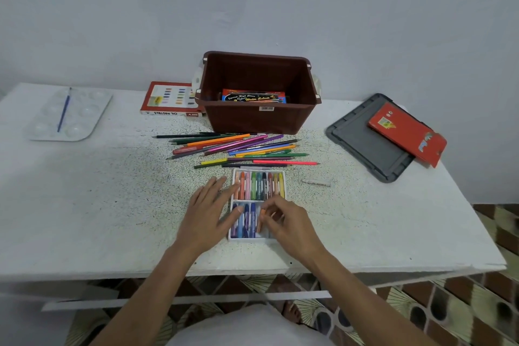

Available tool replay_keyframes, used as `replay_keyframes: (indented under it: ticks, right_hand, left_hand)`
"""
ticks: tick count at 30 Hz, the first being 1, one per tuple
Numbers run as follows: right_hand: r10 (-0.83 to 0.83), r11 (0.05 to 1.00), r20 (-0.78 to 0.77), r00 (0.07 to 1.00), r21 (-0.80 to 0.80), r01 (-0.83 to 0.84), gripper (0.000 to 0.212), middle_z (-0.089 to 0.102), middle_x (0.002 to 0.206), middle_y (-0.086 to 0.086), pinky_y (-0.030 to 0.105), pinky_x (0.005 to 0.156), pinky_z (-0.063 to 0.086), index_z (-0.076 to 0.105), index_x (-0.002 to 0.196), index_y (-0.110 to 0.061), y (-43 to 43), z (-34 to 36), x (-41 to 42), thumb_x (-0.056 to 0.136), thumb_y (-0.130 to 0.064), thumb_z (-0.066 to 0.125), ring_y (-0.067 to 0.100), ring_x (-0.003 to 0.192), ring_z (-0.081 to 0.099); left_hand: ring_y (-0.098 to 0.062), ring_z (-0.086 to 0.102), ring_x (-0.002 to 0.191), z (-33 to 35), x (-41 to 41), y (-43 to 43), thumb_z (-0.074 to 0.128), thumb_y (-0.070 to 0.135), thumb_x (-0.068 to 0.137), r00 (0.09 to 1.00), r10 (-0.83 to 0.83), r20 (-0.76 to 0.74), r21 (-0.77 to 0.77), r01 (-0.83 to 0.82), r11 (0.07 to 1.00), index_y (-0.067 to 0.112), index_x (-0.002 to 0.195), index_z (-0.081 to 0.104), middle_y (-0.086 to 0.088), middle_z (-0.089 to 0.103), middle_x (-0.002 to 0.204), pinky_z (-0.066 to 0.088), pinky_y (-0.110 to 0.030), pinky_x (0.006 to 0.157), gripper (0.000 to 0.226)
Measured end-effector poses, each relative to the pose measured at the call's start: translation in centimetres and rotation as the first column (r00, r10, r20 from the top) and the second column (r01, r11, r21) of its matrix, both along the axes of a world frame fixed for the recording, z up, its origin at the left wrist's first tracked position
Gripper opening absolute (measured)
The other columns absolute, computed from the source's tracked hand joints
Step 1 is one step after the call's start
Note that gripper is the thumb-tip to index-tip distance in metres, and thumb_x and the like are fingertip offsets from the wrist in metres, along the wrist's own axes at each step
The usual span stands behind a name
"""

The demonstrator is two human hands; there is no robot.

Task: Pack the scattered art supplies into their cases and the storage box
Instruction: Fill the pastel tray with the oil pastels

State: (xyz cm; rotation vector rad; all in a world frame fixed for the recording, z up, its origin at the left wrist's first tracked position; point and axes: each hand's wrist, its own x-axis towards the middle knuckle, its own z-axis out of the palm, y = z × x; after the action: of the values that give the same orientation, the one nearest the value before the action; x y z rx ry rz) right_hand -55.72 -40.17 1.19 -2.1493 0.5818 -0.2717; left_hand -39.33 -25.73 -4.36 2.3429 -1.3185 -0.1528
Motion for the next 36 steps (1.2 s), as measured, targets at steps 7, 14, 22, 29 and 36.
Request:
replay_keyframes:
  ticks: [7,14,22,29,36]
  right_hand:
    - [0.031,0.976,-0.043,0.999,-0.216,-0.039,0.022,0.051,0.107,-0.004,0.023,0.079,0.047,0.066,0.117,-0.018,0.1,-0.9,0.4,0.095,-0.021,0.063,0.006,0.091,0.05]
    - [0.046,0.979,-0.166,0.985,-0.186,-0.077,0.021,0.052,0.108,0.003,0.022,0.076,0.043,0.069,0.114,-0.017,-0.6,-0.8,1.3,0.094,-0.015,0.063,0.015,0.087,0.055]
    - [0.051,0.973,-0.156,0.986,-0.214,-0.084,0.024,0.051,0.103,-0.002,0.016,0.072,0.038,0.067,0.119,-0.016,-0.7,-0.7,1.0,0.095,-0.017,0.063,0.01,0.081,0.054]
    - [0.031,0.993,-0.136,0.99,-0.11,-0.046,0.025,0.064,0.102,-0.004,0.01,0.073,0.043,0.066,0.122,-0.017,-2.9,1.5,0.2,0.1,-0.015,0.055,-0.001,0.08,0.056]
    - [-0.141,0.888,-0.187,0.972,-0.457,0.041,0.033,0.066,0.112,0.011,0.033,0.08,0.049,0.062,0.13,-0.012,-6.8,2.1,-0.6,0.098,-0.01,0.052,0.026,0.098,0.06]
  left_hand:
    - [-0.011,0.005,0.15,-0.1,0.0,-0.1,0.019,0.07,0.094,1.0,0.004,-0.007,-0.006,-0.004,1.0,0.038,0.151,0.027,0.005,0.021,0.161,0.009,-0.041,0.121,0.066]
    - [-0.011,0.004,0.15,-0.2,0.0,-0.1,0.019,0.07,0.094,1.0,0.009,-0.01,0.006,-0.009,1.0,0.038,0.151,0.027,0.006,0.019,0.161,0.008,-0.039,0.121,0.067]
    - [-0.01,0.004,0.15,-0.2,0.0,-0.1,0.02,0.07,0.094,1.0,0.006,-0.015,-0.008,-0.006,1.0,0.038,0.151,0.027,0.006,0.02,0.161,0.007,-0.039,0.121,0.066]
    - [-0.01,0.005,0.15,-0.2,0.0,0.0,0.02,0.07,0.094,1.0,0.006,-0.008,-0.017,-0.007,1.0,0.039,0.151,0.026,0.005,0.021,0.161,0.006,-0.037,0.12,0.066]
    - [-0.01,0.004,0.15,-0.1,-0.1,0.0,0.018,0.07,0.093,1.0,0.01,-0.009,-0.012,-0.01,1.0,0.038,0.151,0.027,0.006,0.02,0.161,0.005,-0.037,0.121,0.067]
